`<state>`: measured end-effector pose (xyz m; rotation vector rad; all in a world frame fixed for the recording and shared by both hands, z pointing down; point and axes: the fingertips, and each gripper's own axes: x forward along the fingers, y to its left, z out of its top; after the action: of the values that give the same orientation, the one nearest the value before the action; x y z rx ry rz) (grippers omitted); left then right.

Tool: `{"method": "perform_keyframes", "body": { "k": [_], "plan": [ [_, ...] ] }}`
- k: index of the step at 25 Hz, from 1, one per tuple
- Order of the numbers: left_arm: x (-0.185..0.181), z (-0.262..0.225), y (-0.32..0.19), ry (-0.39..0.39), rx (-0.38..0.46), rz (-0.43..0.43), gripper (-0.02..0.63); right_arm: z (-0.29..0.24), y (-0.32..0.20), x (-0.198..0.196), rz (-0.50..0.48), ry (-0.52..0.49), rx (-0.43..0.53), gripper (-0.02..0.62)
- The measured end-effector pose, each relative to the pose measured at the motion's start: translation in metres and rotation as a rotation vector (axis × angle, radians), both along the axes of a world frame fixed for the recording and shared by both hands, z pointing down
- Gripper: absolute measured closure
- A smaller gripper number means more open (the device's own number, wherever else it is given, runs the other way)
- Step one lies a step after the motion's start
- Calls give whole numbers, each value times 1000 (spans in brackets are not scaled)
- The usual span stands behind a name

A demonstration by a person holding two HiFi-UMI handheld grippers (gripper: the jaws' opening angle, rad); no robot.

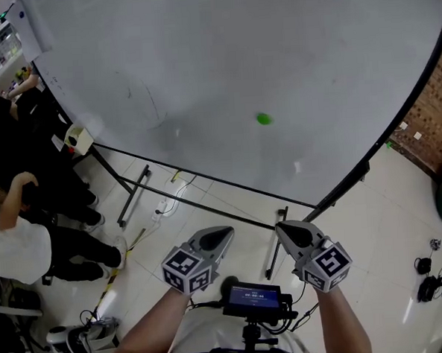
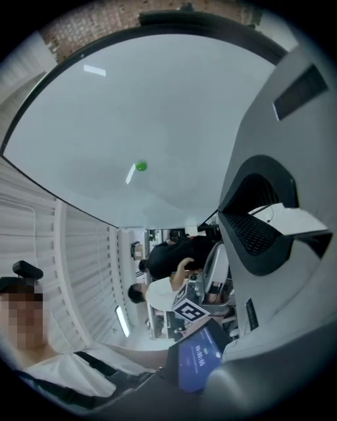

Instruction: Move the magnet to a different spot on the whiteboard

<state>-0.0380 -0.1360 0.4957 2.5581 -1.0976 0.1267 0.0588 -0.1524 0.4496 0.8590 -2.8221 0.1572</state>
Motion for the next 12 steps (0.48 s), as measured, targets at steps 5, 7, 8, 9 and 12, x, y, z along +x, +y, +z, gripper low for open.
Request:
{"method": "perform_keyframes", "body": {
  "k": [5,7,8,9,12],
  "plan": [
    [-4,0,-8,6,-2,15,577,-10,-19,-10,-29,173,134,565],
    [-10,-2,-14,13,0,12,578,-20,-28,-18,-40,243,205,565],
    [-13,-3,-18,18,2,10,578,-24,-33,-21,-42,279,247,565],
    [-16,-4,-23,23,3,9,578,-28,-39,-25,-45,314,286,565],
    [-21,-6,-33,33,6,17,578,-35,-55,-33,-62,392,376,565]
  ]
}}
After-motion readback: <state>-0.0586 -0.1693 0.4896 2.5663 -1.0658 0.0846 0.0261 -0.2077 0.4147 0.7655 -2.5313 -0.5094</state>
